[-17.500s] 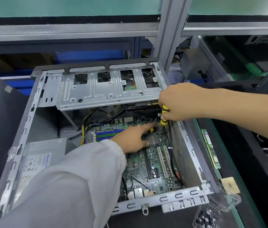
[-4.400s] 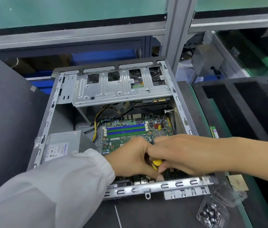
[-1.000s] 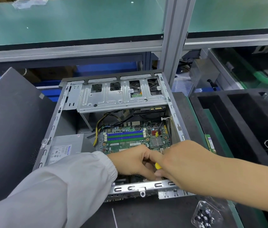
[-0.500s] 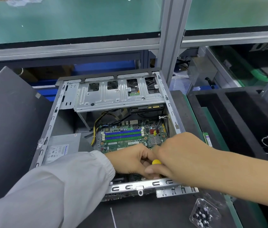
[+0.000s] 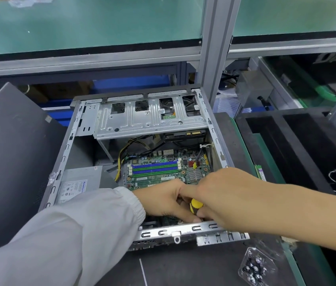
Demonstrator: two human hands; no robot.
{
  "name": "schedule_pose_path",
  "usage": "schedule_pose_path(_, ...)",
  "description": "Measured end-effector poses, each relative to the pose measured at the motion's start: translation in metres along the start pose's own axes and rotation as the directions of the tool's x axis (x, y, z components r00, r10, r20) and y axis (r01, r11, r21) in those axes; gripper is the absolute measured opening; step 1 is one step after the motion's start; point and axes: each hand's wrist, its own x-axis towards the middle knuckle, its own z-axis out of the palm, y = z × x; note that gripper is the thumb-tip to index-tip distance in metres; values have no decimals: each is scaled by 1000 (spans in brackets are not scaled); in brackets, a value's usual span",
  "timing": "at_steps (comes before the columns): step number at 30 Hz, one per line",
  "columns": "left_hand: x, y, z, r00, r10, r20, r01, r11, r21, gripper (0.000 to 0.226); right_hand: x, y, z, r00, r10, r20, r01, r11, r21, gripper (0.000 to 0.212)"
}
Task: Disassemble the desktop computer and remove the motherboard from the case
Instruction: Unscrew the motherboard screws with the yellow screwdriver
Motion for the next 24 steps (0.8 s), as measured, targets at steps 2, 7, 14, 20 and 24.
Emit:
schedule_pose_path(2,0,-3,0,1000,-17,-5,17,1000,0,46,0,0,-2,1000,11,-28,-11,1000,15,33)
schedule_pose_path(7,0,-6,1,1000,-11,-15,11,1000,-7,31,4,-2,3,1000,26,1,-26,999,-29,31)
schedule_pose_path(14,-1,-7,0,1000,-23,-21,23,1000,6,33,2,-4,-1,999,41,-4,-42,998,-52,40)
schedule_pose_path(20,0,-5,0,1000,-18,7,18,1000,-13,33,0,-3,-2,1000,28,-9,-28,1000,2,28)
schedule_pose_path(24,-2,-6,0,1000,-9,-23,10,1000,12,23,5,-6,-1,999,47,25,-45,996,-77,36)
